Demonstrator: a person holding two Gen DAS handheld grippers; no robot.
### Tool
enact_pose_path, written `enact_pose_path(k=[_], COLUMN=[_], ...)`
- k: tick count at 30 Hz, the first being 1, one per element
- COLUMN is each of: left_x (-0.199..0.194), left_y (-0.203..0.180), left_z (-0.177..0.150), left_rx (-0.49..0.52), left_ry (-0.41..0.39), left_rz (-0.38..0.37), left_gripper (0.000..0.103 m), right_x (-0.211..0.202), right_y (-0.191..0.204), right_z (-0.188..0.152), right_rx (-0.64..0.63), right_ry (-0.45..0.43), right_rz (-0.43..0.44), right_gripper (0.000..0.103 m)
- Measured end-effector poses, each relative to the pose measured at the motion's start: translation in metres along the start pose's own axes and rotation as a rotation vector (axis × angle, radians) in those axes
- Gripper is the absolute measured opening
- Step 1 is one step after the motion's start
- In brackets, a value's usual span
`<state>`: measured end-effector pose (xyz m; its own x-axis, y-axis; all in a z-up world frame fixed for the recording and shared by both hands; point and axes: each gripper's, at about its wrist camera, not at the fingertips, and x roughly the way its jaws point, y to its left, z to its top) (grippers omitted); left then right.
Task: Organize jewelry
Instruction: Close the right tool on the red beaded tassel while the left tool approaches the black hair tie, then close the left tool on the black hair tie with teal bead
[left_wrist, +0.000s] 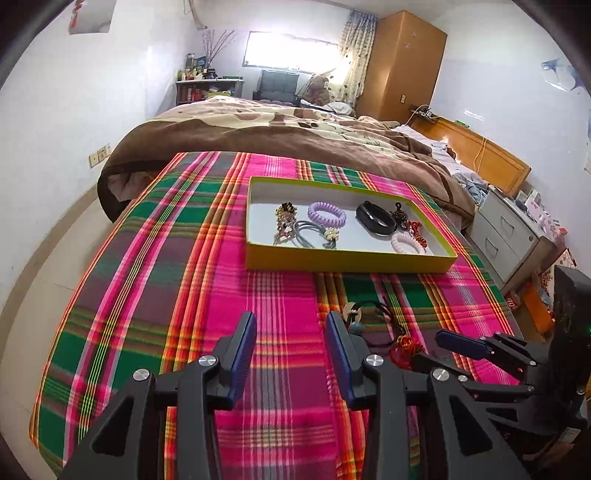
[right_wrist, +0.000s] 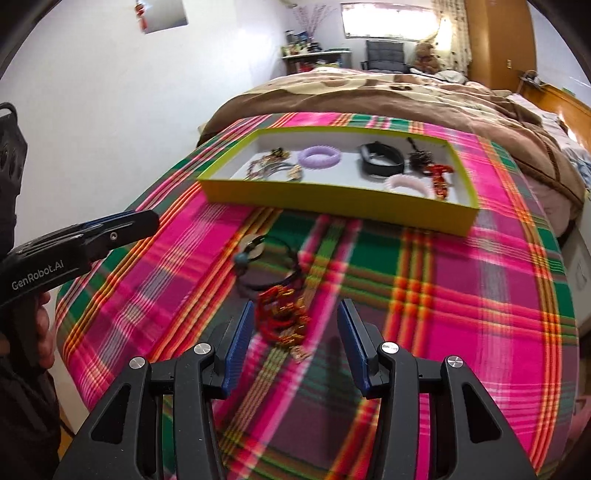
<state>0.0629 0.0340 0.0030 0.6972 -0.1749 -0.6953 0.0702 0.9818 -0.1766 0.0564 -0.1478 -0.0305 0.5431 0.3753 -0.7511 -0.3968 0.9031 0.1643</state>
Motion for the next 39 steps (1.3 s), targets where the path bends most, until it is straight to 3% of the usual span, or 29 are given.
enact_pose_path(k=[11,18,27,39], left_x=[-0.003,0.002,0.013,0.036], left_y=[0.008,0.006,-0.001,-0.021], left_z=[-0.008,-0.009,-0.01,-0.005], left_rx=[-0.016,-0.025,-0.027,-0.021], left_ry=[0.008,0.027,0.055,0.102], left_rz=[-0.01,-0.02,-0.03,-0.101], left_gripper=[0.039,0.039,0.039,0.039], right_x=[0.019,0.017,0.013,-0.001], right_y=[0.02,0.012,0.002,-0.026], right_z=[0.0,-0.001,-0.002,-0.007], right_rx=[-0.09,-0.056,-0.03,0.037], right_ry=[0.03,0.017,0.003,-0.027], right_rz=[-0.092,-0.087,-0.099,-0.095], right_gripper=[0.051,0.05,0.025,0.02])
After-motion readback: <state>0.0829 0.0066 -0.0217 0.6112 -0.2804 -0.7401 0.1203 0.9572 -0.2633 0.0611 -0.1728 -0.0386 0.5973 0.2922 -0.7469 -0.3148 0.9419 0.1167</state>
